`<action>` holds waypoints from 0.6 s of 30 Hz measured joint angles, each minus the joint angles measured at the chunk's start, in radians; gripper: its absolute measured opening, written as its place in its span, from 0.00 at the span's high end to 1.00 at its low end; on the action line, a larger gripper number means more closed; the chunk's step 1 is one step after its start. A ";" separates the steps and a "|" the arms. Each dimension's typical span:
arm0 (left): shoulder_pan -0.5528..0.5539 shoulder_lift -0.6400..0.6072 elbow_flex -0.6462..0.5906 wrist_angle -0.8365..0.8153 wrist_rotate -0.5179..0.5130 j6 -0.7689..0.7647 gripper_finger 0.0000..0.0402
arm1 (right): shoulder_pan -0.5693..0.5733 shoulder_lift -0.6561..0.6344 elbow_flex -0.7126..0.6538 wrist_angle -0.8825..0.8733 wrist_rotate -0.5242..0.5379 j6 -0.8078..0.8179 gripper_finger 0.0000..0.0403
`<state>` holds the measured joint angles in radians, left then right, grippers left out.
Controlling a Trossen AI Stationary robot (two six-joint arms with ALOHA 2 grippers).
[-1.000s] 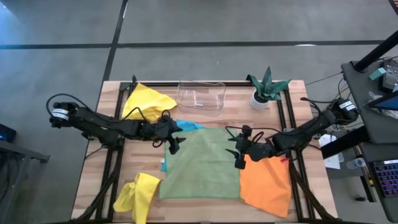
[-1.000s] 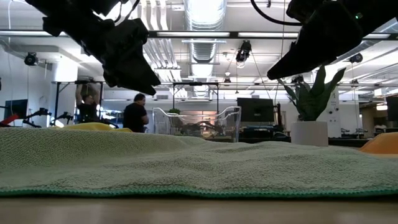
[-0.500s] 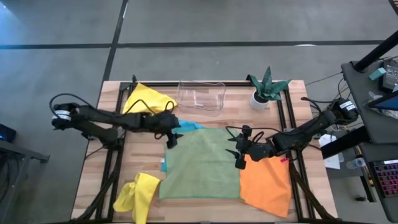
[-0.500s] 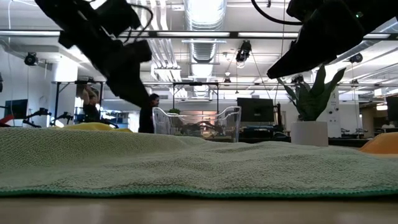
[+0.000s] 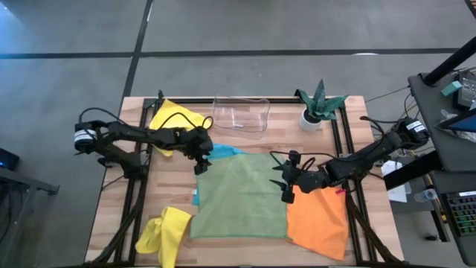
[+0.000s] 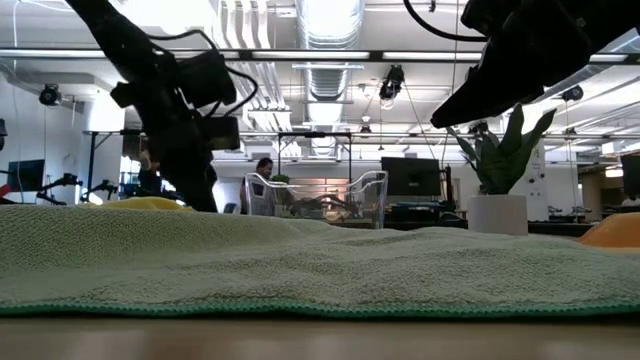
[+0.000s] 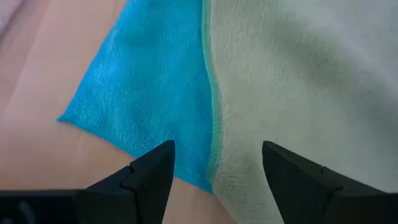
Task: Fold microfiber towels
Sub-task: Fold the green towel
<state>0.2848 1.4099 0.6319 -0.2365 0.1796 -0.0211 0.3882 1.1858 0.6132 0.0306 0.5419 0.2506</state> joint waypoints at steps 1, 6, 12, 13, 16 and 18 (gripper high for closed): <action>0.004 0.005 0.000 0.001 0.003 0.005 0.44 | 0.000 0.000 0.000 0.000 0.000 -0.004 0.48; 0.012 0.012 0.000 -0.003 0.013 0.028 0.44 | 0.000 0.000 0.000 -0.004 0.000 -0.016 0.48; 0.012 0.012 0.005 -0.009 0.106 0.029 0.47 | -0.001 0.000 0.000 -0.004 0.000 -0.025 0.48; 0.012 0.011 0.005 -0.009 0.122 0.030 0.49 | 0.000 0.000 0.000 -0.004 0.000 -0.025 0.48; 0.012 0.011 0.005 -0.009 0.158 0.032 0.55 | 0.000 0.000 0.000 -0.004 0.000 -0.018 0.48; 0.012 0.011 0.005 -0.009 0.163 0.044 0.60 | 0.000 0.000 0.000 -0.003 0.000 -0.023 0.48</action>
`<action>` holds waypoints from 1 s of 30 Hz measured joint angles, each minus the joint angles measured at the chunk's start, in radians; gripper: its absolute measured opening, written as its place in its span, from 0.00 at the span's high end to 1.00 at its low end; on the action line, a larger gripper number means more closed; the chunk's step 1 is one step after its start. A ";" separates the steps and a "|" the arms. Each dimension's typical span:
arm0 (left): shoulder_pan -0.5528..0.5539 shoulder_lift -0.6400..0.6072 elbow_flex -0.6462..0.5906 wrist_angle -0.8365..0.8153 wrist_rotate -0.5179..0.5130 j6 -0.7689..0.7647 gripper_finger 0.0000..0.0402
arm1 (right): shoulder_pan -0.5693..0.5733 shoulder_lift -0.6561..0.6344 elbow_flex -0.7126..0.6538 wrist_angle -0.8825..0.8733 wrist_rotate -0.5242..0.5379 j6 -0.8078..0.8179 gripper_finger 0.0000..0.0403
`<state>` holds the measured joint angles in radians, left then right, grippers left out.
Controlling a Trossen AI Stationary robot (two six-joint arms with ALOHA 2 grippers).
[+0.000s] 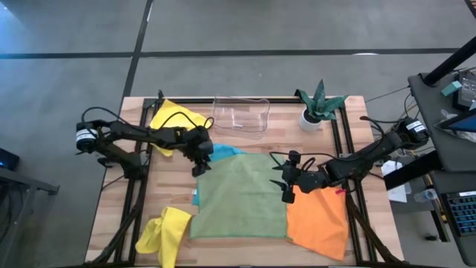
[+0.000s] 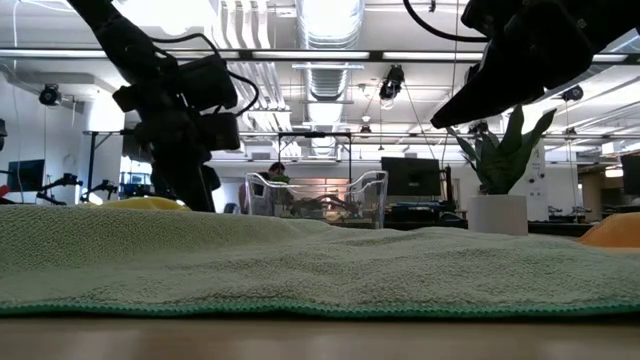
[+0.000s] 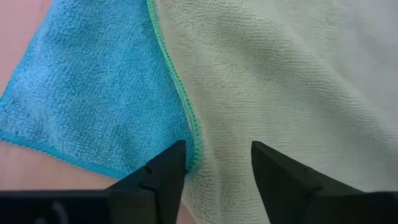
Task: Fold microfiber towels
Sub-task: Fold the green towel
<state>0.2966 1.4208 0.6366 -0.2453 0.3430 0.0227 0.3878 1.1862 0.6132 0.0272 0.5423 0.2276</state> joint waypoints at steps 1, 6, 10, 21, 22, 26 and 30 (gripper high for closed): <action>0.000 0.000 0.000 0.000 0.001 0.010 0.62 | 0.000 0.000 0.000 0.000 0.000 0.000 0.48; 0.000 0.000 0.002 0.000 0.003 0.034 0.73 | 0.000 0.001 0.000 0.000 0.000 -0.009 0.48; 0.000 0.000 0.001 0.000 0.004 0.045 0.81 | 0.000 0.001 0.000 0.000 0.000 -0.019 0.48; -0.004 0.000 0.019 -0.046 0.030 0.097 0.99 | 0.000 0.002 0.000 0.000 0.001 -0.022 0.48; -0.004 0.000 0.025 -0.054 0.030 0.098 1.00 | 0.000 0.002 0.000 0.000 0.001 -0.029 0.48; -0.010 -0.007 0.051 -0.078 0.028 0.101 1.00 | -0.003 0.002 0.000 0.000 0.000 -0.037 0.48; -0.040 -0.013 0.085 -0.112 0.015 0.115 1.00 | -0.027 0.002 0.000 0.000 0.001 -0.037 0.48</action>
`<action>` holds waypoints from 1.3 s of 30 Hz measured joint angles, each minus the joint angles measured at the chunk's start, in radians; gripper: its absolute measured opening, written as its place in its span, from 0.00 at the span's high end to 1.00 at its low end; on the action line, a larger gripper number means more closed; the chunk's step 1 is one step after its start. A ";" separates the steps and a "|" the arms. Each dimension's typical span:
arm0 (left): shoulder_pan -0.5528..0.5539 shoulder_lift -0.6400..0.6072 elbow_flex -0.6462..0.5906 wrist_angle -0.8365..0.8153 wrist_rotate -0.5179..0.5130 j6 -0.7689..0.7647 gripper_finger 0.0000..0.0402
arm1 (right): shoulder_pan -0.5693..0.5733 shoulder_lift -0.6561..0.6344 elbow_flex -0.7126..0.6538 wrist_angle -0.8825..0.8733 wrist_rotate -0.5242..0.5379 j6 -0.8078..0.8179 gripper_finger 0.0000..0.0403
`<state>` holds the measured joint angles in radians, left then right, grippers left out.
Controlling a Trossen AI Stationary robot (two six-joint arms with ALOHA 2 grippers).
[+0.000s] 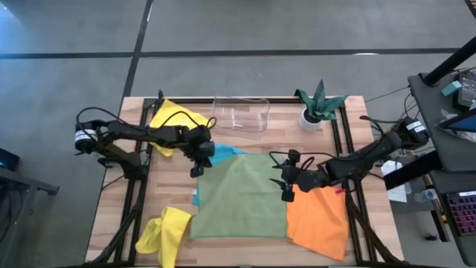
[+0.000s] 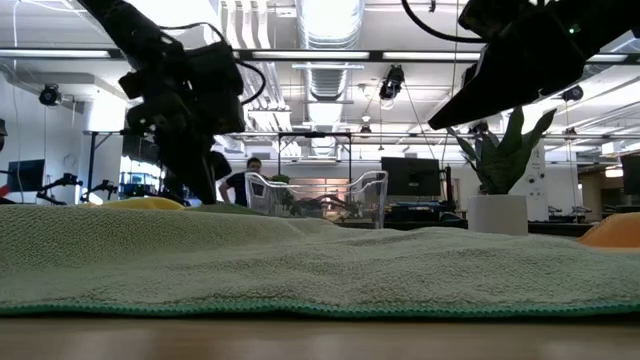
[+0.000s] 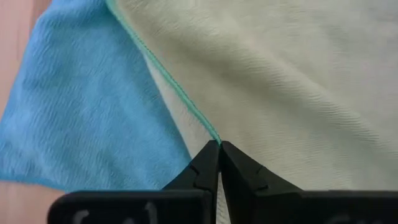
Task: Fold microfiber towels
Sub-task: Fold the green towel
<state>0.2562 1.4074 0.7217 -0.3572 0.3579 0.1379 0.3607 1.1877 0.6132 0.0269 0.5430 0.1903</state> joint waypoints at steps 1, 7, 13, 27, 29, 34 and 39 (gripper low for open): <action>-0.012 -0.001 0.011 -0.007 -0.002 0.000 1.00 | -0.010 0.000 0.000 -0.002 0.000 0.000 0.48; -0.119 -0.001 0.069 -0.051 -0.060 -0.005 1.00 | -0.096 0.000 0.000 -0.074 -0.009 -0.027 0.48; -0.239 -0.001 0.090 -0.051 -0.119 -0.055 1.00 | -0.201 0.000 -0.002 -0.105 -0.131 -0.051 0.48; -0.353 -0.001 0.088 -0.051 -0.192 -0.132 1.00 | -0.413 0.000 -0.027 -0.098 -0.418 -0.195 0.48; -0.356 -0.001 0.088 -0.051 -0.192 -0.132 1.00 | -0.461 0.000 -0.032 -0.097 -0.475 -0.216 0.48; -0.356 -0.001 0.088 -0.051 -0.195 -0.135 1.00 | -0.583 0.000 -0.046 -0.096 -0.612 -0.268 0.48; -0.357 -0.001 0.088 -0.051 -0.195 -0.135 1.00 | -0.701 0.016 -0.056 -0.046 -0.815 -0.291 0.48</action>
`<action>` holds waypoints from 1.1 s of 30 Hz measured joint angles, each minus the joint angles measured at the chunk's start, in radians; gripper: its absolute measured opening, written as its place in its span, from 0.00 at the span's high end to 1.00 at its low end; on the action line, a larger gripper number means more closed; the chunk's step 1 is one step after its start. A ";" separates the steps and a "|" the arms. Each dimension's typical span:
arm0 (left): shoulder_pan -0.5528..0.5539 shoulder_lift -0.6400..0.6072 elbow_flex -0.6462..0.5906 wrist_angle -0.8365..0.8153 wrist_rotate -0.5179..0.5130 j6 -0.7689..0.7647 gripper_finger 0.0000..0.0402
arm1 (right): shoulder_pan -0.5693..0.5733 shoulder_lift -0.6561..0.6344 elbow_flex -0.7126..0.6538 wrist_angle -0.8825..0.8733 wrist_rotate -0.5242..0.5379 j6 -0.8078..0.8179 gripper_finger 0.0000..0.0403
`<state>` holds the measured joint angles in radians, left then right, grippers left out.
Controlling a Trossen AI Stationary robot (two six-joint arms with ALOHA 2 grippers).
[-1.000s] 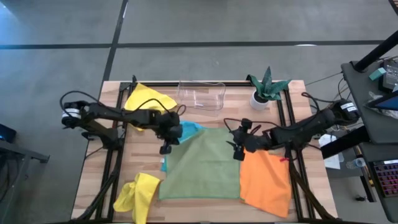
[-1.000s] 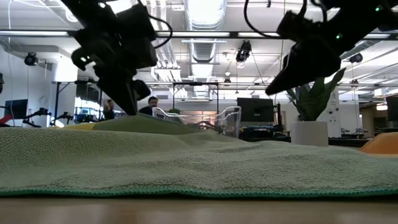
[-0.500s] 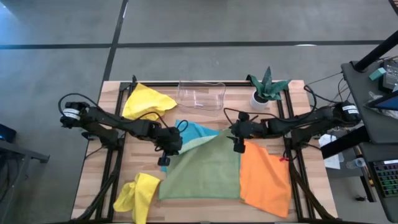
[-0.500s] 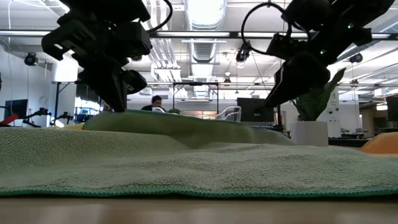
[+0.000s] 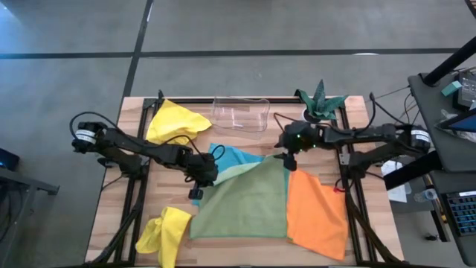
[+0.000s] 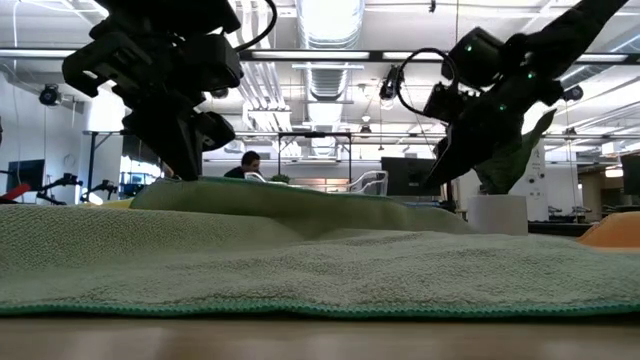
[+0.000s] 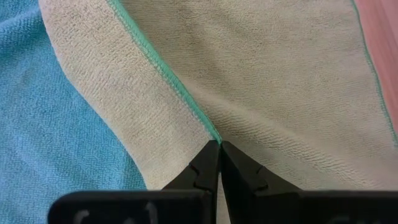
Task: Fold microfiber towels
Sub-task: Fold the green towel
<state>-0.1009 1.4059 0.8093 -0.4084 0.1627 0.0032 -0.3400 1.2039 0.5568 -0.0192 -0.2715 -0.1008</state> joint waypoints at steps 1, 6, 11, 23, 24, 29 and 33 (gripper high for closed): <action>0.000 0.000 0.000 0.001 0.000 0.000 1.00 | -0.018 0.009 0.000 0.009 -0.029 -0.004 0.48; 0.000 0.000 -0.001 0.001 0.000 0.000 1.00 | -0.074 0.077 0.000 0.024 -0.126 -0.027 0.48; 0.000 0.000 -0.001 0.001 0.000 0.000 1.00 | -0.080 0.176 0.000 0.054 -0.230 -0.044 0.48; 0.000 0.000 -0.009 -0.001 0.000 -0.006 1.00 | -0.080 0.281 0.003 0.082 -0.263 -0.076 0.48; 0.000 0.000 -0.010 -0.002 0.000 -0.006 1.00 | -0.080 0.275 0.003 0.081 -0.263 -0.077 0.48; 0.000 0.000 -0.012 -0.003 0.000 -0.020 1.00 | -0.080 0.223 0.003 0.081 -0.264 -0.077 0.48; 0.000 0.000 -0.012 -0.003 0.000 -0.020 1.00 | -0.080 0.176 0.003 0.079 -0.292 -0.073 0.48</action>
<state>-0.1005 1.4059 0.7975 -0.4114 0.1631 -0.0166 -0.4198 1.3801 0.5602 0.0593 -0.5633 -0.1737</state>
